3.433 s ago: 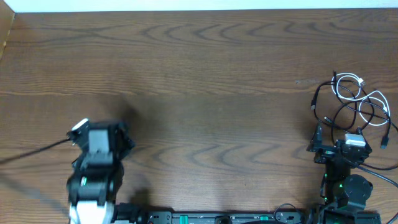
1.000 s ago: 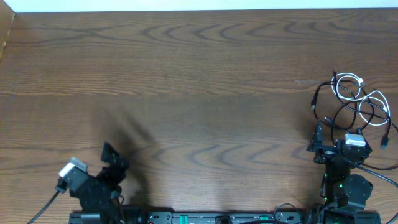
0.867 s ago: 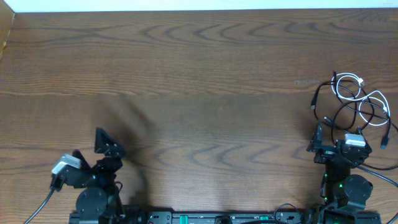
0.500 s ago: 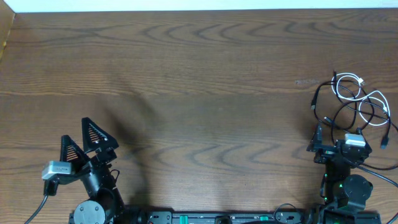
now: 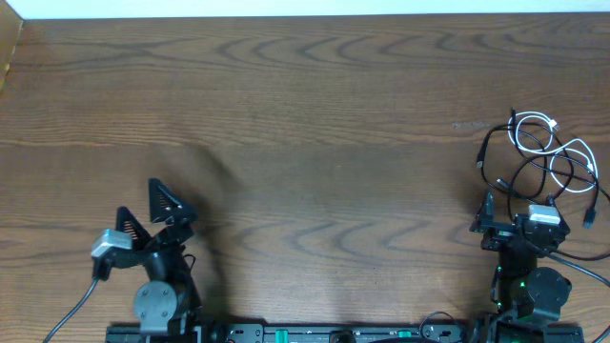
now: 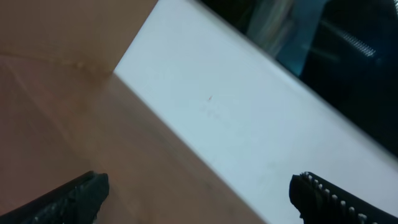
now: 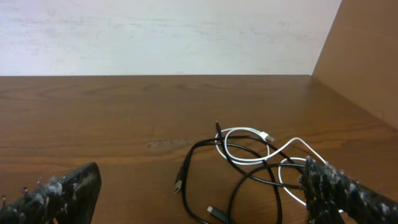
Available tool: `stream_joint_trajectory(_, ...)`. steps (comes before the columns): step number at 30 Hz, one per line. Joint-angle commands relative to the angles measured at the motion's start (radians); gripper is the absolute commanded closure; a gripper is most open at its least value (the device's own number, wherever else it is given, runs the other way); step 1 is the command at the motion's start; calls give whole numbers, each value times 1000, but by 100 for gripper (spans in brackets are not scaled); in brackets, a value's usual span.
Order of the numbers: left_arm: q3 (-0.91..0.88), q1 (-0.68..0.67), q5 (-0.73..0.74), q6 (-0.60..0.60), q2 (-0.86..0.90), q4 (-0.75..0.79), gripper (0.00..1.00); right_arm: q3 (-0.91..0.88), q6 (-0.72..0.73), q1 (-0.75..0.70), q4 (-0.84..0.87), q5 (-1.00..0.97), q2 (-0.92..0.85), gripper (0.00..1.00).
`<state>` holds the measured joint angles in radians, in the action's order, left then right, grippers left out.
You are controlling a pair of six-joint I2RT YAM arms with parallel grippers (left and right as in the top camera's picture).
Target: Untangle cables
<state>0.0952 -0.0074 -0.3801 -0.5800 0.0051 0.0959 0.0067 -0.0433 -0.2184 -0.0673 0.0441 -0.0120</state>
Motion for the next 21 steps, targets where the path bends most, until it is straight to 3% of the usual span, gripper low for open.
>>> stream_joint_trajectory(1,-55,1,-13,-1,-4,13,2,-2,13,2,-3,-9,7,1)
stream_joint_trajectory(4,-92,-9,-13,-2,-4,19,2,-2,13,2,-3,-9,7,1)
stream_joint_trajectory(12,-91,-16,-13,-1,-4,-140,2,-2,13,2,-3,-9,7,1)
stream_joint_trajectory(21,-91,-16,-13,-2,-3,-137,2,-2,13,2,-3,-9,7,1)
